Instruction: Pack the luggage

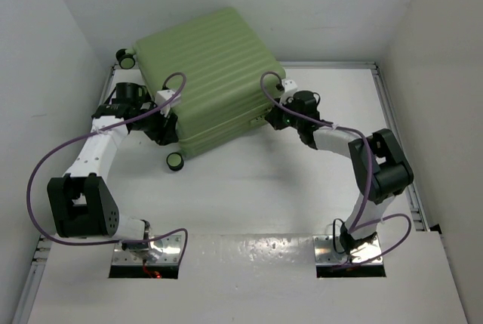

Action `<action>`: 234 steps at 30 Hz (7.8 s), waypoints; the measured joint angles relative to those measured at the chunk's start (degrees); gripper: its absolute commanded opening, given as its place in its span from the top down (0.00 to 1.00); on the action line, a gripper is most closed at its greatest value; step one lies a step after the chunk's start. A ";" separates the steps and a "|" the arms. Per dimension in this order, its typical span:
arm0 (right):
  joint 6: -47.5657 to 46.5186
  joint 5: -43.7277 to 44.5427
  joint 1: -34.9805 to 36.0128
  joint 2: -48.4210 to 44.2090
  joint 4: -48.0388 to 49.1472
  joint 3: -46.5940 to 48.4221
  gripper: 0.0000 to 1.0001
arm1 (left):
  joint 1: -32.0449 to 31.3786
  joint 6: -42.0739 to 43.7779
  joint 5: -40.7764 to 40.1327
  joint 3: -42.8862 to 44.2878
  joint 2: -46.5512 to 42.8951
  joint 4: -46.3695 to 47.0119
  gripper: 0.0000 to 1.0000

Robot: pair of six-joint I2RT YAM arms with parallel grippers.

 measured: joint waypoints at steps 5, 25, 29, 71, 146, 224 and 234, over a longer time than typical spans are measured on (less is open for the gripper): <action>4.22 -5.53 -2.36 0.61 -0.09 0.52 1.00 | 0.13 -0.28 -0.04 -0.02 0.02 0.04 1.00; -4.61 -14.27 -12.41 8.15 -2.16 11.72 1.00 | 7.98 4.22 -1.14 17.66 16.63 -19.82 1.00; -7.19 -17.16 -12.35 14.95 -3.10 20.33 1.00 | 9.92 5.77 -5.51 30.23 24.81 -31.50 1.00; 13.73 1.81 -4.20 63.41 21.51 78.34 0.85 | 16.61 -2.95 -8.35 45.64 36.17 -40.74 1.00; 73.29 -47.41 -7.52 8.04 46.64 -22.82 0.14 | 25.53 -48.74 1.29 -9.27 -10.05 29.66 0.01; 9.77 40.26 28.26 -22.43 -10.36 -14.16 0.31 | -6.45 -14.86 -11.76 -23.65 -35.36 21.16 0.20; 12.13 48.89 28.09 -13.20 -9.05 -10.25 0.49 | -6.45 -18.82 -15.78 -24.39 -38.12 21.49 0.19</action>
